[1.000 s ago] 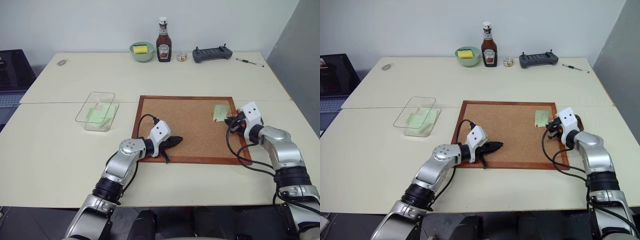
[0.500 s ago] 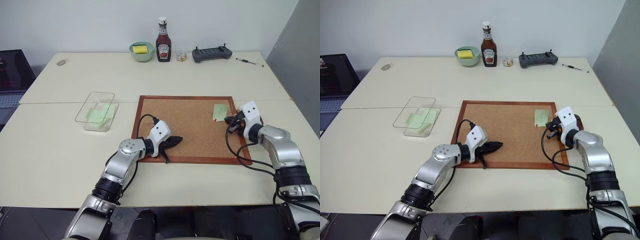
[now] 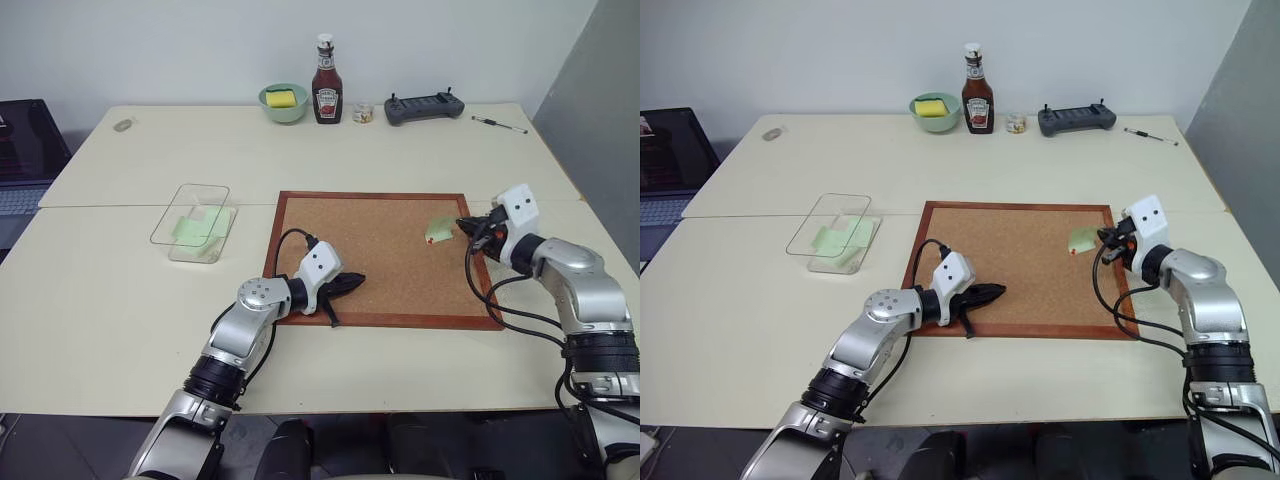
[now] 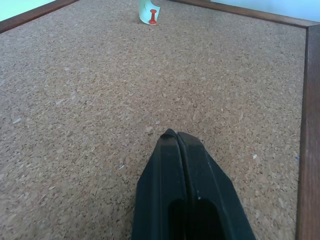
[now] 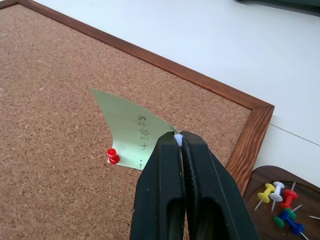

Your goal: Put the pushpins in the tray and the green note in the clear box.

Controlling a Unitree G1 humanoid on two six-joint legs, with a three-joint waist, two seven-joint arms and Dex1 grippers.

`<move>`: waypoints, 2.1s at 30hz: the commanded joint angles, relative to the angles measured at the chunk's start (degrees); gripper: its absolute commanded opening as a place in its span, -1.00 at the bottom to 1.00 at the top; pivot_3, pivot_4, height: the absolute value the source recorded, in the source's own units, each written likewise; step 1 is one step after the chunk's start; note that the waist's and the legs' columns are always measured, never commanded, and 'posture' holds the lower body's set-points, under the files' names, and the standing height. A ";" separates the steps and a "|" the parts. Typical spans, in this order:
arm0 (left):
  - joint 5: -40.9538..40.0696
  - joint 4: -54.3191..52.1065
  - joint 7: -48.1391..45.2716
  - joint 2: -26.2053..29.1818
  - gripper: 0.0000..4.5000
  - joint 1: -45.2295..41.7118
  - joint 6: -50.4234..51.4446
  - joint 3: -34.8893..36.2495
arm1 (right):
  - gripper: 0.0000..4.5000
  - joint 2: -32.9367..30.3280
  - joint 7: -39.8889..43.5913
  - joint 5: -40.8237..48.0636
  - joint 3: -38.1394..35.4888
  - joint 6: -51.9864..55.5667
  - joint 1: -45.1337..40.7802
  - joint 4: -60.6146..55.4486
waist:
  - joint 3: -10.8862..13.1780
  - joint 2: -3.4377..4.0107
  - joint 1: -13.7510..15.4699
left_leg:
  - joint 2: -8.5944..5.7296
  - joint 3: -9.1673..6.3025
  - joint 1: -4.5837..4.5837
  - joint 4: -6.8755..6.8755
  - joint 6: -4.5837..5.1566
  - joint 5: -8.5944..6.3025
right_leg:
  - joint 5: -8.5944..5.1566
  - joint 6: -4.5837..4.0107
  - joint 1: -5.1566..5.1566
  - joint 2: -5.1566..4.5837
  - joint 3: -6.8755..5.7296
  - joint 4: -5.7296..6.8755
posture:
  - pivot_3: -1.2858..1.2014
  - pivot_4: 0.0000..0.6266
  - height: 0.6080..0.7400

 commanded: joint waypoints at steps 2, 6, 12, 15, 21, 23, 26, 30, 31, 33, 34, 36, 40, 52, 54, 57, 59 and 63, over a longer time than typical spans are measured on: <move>0.89 0.41 -0.11 0.28 -1.00 1.27 1.23 -0.98 | -0.99 -3.68 -1.08 -0.58 -3.00 -0.29 0.72 -0.86 | 0.00 0.00 0.00 | -0.01 0.02 0.00 0.00 0.00 0.00 | 0.00 0.00 0.00 0.00 0.01 0.00 | 0.03 -0.52 1.00; 0.85 0.54 -0.20 0.20 -1.00 1.23 1.17 -1.02 | -0.99 -6.40 -3.39 -4.04 -2.44 -2.33 0.91 1.82 | 0.00 0.00 0.01 | 0.00 0.02 0.00 -0.01 0.00 0.00 | 0.00 0.00 0.00 0.00 0.01 0.00 | 0.03 -0.52 1.00; 0.88 0.88 -0.22 -0.05 -1.00 0.96 1.03 -1.11 | -0.99 -9.63 -5.82 -11.28 1.34 -7.21 0.09 6.73 | 0.00 0.00 0.00 | 0.00 0.05 0.01 -0.01 0.00 0.00 | 0.00 0.00 -0.01 0.00 0.02 -0.01 | 0.03 -0.52 1.00; 0.91 0.96 -0.18 -0.10 -1.00 0.92 1.00 -1.11 | -0.99 -9.61 -5.26 -12.43 2.61 -7.84 0.05 8.11 | 0.00 0.00 0.00 | 0.00 0.05 0.01 -0.01 0.00 0.00 | 0.00 0.00 0.01 0.00 0.02 -0.02 | 0.03 -0.52 1.00; 0.93 0.69 -0.17 0.05 -1.00 1.27 1.01 -1.09 | -0.78 -8.85 -5.17 -13.40 4.09 -8.17 -0.36 10.15 | 0.00 0.00 0.00 | 0.00 0.05 0.00 -0.01 0.00 0.00 | 0.00 0.00 0.01 0.00 0.03 -0.02 | 0.03 -0.52 1.00; 0.95 0.69 -0.11 0.01 -1.00 1.26 1.02 -1.11 | -0.61 -8.73 -5.34 -13.67 4.15 -8.67 -0.53 10.89 | 0.00 0.00 0.00 | 0.00 0.04 0.00 0.00 0.00 0.00 | 0.00 0.00 0.01 0.00 0.02 -0.02 | 0.03 -0.52 1.00; 1.00 0.69 -0.03 -0.07 -1.00 1.25 1.01 -1.16 | -0.35 -8.73 -5.33 -13.68 3.95 -8.91 -0.76 11.40 | 0.00 0.00 0.00 | 0.00 0.05 0.00 -0.01 0.00 0.00 | 0.00 0.00 0.01 0.00 0.03 -0.02 | 0.03 -0.52 1.00; 1.05 0.68 -0.11 0.03 -1.00 1.26 0.96 -1.20 | 0.03 -8.68 -5.49 -13.39 3.51 -8.92 -0.98 11.35 | 0.00 0.00 0.00 | 0.00 0.05 0.00 0.00 0.00 0.00 | 0.00 0.00 0.01 0.00 0.02 -0.02 | 0.03 -0.52 1.00; 1.05 0.68 -0.12 0.05 -1.00 1.27 0.94 -1.19 | 0.12 -8.66 -5.47 -13.14 3.26 -8.83 -0.98 11.25 | 0.00 0.00 0.00 | 0.00 0.05 0.00 0.00 0.00 0.00 | 0.00 0.00 0.01 0.00 0.02 -0.02 | 0.03 -0.52 1.00; 1.07 0.73 -0.20 0.14 -1.00 1.24 0.88 -1.18 | 0.30 -8.76 -5.16 -12.38 2.58 -8.17 -0.89 10.08 | 0.00 0.00 0.00 | 0.00 0.04 0.00 0.00 0.00 0.00 | 0.00 0.00 0.01 0.00 0.02 -0.02 | 0.03 -0.52 1.00; 1.08 0.75 -0.22 0.18 -1.00 1.21 0.86 -1.17 | 0.38 -8.82 -4.90 -11.81 2.12 -7.66 -0.83 9.32 | 0.00 0.00 0.00 | 0.00 0.04 0.00 0.00 0.00 0.00 | 0.00 0.00 0.01 0.00 0.02 -0.02 | 0.03 -0.52 1.00; 1.09 0.77 -0.27 0.25 -1.00 1.17 0.84 -1.13 | 0.57 -9.07 -3.58 -10.15 1.11 -6.13 -0.54 7.37 | 0.00 0.00 0.01 | 0.00 0.04 0.00 0.00 0.00 0.00 | 0.00 0.00 0.01 0.00 0.02 -0.02 | 0.03 -0.52 1.00; 1.05 0.57 -0.37 0.47 -1.00 1.32 0.87 -1.04 | 0.73 -9.79 3.37 -3.37 -0.43 0.63 1.98 -0.15 | 0.00 0.00 0.02 | 0.00 0.03 0.00 -0.01 0.00 0.00 | 0.00 0.00 0.01 0.00 0.02 -0.02 | 0.03 -0.52 1.00; 0.96 0.06 -0.28 0.75 -1.00 1.49 1.38 -0.83 | 0.73 -3.40 6.20 4.72 3.42 9.99 5.46 -11.13 | 0.01 -0.02 -0.02 | 0.02 0.01 0.01 -0.01 0.00 0.00 | 0.00 0.01 0.03 0.01 0.00 -0.04 | 0.03 -0.52 1.00; 0.98 0.00 -0.28 0.77 -1.00 1.49 1.46 -0.86 | 0.73 -1.99 5.34 3.04 4.57 7.40 3.95 -8.27 | 0.01 -0.02 -0.03 | 0.02 0.00 0.01 0.00 0.00 0.00 | -0.01 0.01 0.02 0.01 -0.01 -0.04 | 0.03 -0.52 1.00; 0.99 -0.08 -0.24 0.76 -1.00 1.50 1.51 -0.89 | 0.73 -0.02 3.98 1.53 5.32 3.78 1.37 -3.95 | 0.01 -0.02 0.01 | 0.00 0.00 0.00 0.00 0.00 0.00 | -0.01 0.01 0.02 0.00 -0.01 -0.04 | 0.03 -0.52 1.00; 1.00 -0.11 -0.17 0.74 -1.00 1.51 1.54 -0.86 | 0.73 1.07 3.53 0.78 5.65 1.90 -0.35 -1.19 | 0.01 -0.02 0.01 | 0.01 0.00 0.01 -0.01 0.00 0.00 | -0.01 0.01 0.01 0.01 -0.01 -0.03 | 0.03 -0.52 1.00; 1.01 -0.20 0.01 0.78 -1.00 1.60 1.64 -0.75 | 0.73 2.21 3.55 -0.55 6.32 -1.66 -2.16 2.95 | 0.01 -0.02 0.01 | 0.01 -0.01 0.01 -0.01 0.00 0.00 | 0.00 0.01 0.01 0.01 -0.02 -0.03 | 0.03 -0.52 1.00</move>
